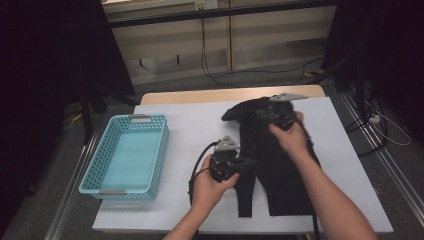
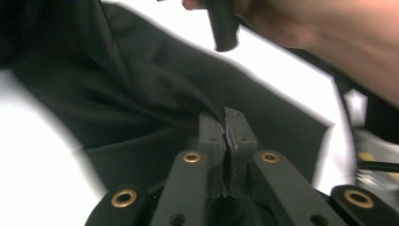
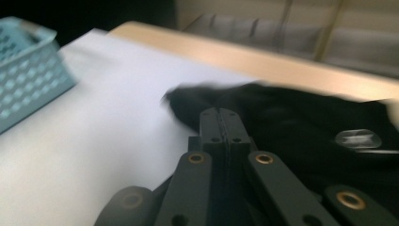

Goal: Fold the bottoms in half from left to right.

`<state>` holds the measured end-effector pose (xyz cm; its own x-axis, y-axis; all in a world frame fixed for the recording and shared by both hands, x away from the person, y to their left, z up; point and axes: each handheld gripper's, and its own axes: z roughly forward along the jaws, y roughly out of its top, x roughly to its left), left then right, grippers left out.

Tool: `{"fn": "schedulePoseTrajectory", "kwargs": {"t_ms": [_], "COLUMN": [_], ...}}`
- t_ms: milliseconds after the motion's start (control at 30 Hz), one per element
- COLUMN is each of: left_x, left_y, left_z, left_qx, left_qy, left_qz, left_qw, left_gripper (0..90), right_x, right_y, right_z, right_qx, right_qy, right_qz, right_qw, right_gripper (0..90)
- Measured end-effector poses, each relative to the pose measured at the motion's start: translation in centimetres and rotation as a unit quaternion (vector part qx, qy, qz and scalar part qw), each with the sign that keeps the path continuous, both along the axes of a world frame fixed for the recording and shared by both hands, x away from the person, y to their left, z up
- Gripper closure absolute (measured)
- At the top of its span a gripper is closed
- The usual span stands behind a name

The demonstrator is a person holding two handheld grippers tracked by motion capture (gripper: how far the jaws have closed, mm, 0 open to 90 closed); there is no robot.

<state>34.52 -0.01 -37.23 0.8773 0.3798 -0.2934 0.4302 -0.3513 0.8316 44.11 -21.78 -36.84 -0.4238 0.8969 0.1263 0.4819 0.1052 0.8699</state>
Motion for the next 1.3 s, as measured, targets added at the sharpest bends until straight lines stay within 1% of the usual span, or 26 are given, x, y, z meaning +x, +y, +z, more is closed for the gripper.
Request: {"fn": "schedulePoseTrajectory", "kwargs": {"t_ms": [33,67,100,133,167,200,233,267,300,333,400,433,467,533,600,667,700,767,867,933,967,1000,1033,1133,1233,1300], "left_x": [0.0,0.0,0.2,0.4,0.6,0.9,1.2,1.5,1.9,2.2,2.7,3.0,3.2,3.5,3.7,3.8,3.9,4.0,4.0,4.0,4.0,4.0,4.1,4.2,4.4,4.4], "left_y": [-0.7,-1.3,-1.8,-1.9,-1.7,-1.2,-0.5,0.3,1.2,2.0,3.8,4.6,5.4,6.7,7.6,8.2,8.5,8.8,9.3,9.6,9.7,9.8,10.0,10.3,10.7,10.8], "left_z": [0.4,0.6,0.6,0.5,0.2,-0.1,-0.5,-0.9,-1.3,-1.7,-2.3,-2.6,-2.9,-3.4,-3.8,-4.3,-4.5,-4.7,-4.9,-5.0,-5.0,-5.0,-5.1,-5.3,-5.5,-5.6], "left_qx": [-0.012,-0.016,-0.004,0.007,0.014,0.026,0.036,0.046,0.060,0.067,0.080,0.090,0.092,0.101,0.105,0.109,0.114,0.121,0.119,0.127,0.128,0.127,0.132,0.130,0.131,0.134], "left_qy": [-0.001,-0.001,-0.001,-0.006,-0.020,-0.031,-0.037,-0.044,-0.048,-0.046,-0.044,-0.045,-0.047,-0.042,-0.045,-0.042,-0.041,-0.046,-0.041,-0.046,-0.046,-0.044,-0.048,-0.040,-0.036,-0.035], "left_qz": [-0.011,-0.014,-0.006,0.002,0.009,0.017,0.026,0.036,0.042,0.051,0.064,0.071,0.078,0.088,0.096,0.100,0.100,0.101,0.107,0.107,0.107,0.110,0.110,0.117,0.126,0.128], "left_qw": [0.9999,0.9998,1.0000,1.0000,0.9997,0.9990,0.9983,0.9973,0.9962,0.9954,0.9938,0.9924,0.9915,0.9901,0.9887,0.9881,0.9876,0.9864,0.9862,0.9850,0.9850,0.9848,0.9840,0.9837,0.9826,0.9820], "left_gripper": [84.0,76.0,56.7,38.1,31.2,27.6,22.3,19.6,18.6,16.5,15.5,14.7,14.2,13.7,13.1,12.8,12.6,12.2,11.4,11.0,11.0,11.0,10.9,10.8,10.1,10.0], "right_x": [-0.3,-0.6,-0.8,-1.0,-1.3,-1.6,-2.0,-2.5,-3.0,-3.5,-4.4,-5.1,-5.7,-6.8,-7.8,-8.9,-9.3,-10.0,-10.8,-11.5,-11.8,-12.1,-12.5,-13.7,-14.7,-15.1], "right_y": [-1.6,-3.4,-5.1,-6.6,-7.7,-8.5,-8.9,-9.0,-8.8,-8.6,-8.2,-7.8,-7.6,-6.9,-6.2,-5.5,-5.3,-4.9,-4.7,-4.7,-4.7,-4.7,-4.6,-4.4,-3.9,-3.6], "right_z": [0.9,1.6,2.0,2.2,2.2,2.1,2.1,1.9,1.5,1.1,0.0,-0.7,-1.4,-2.7,-4.0,-5.1,-5.6,-6.3,-6.5,-6.5,-6.5,-6.5,-6.5,-6.5,-6.7,-7.1], "right_qx": [0.004,0.014,0.017,-0.001,-0.004,-0.003,-0.009,-0.023,-0.036,-0.042,-0.048,-0.047,-0.047,-0.058,-0.069,-0.081,-0.083,-0.085,-0.087,-0.082,-0.079,-0.078,-0.075,-0.073,-0.076,-0.082], "right_qy": [-0.006,-0.013,-0.012,-0.006,0.003,0.004,0.004,0.002,0.005,0.012,0.017,0.024,0.026,0.039,0.050,0.056,0.065,0.078,0.081,0.080,0.080,0.081,0.082,0.078,0.082,0.092], "right_qz": [-0.020,-0.045,-0.064,-0.086,-0.109,-0.108,-0.100,-0.096,-0.086,-0.073,-0.057,-0.046,-0.039,-0.022,-0.005,0.009,0.017,0.026,0.030,0.033,0.035,0.039,0.043,0.058,0.080,0.095], "right_qw": [0.9998,0.9988,0.9977,0.9962,0.9940,0.9941,0.9950,0.9951,0.9957,0.9964,0.9971,0.9975,0.9978,0.9973,0.9963,0.9951,0.9942,0.9930,0.9925,0.9929,0.9930,0.9929,0.9929,0.9926,0.9905,0.9878], "right_gripper": [90.0,90.0,89.5,79.3,61.4,54.0,52.8,47.1,41.9,41.3,36.1,33.0,32.0,30.5,29.0,29.2,31.3,32.6,34.4,37.6,37.9,39.4,41.6,44.9,47.4,47.1]}}
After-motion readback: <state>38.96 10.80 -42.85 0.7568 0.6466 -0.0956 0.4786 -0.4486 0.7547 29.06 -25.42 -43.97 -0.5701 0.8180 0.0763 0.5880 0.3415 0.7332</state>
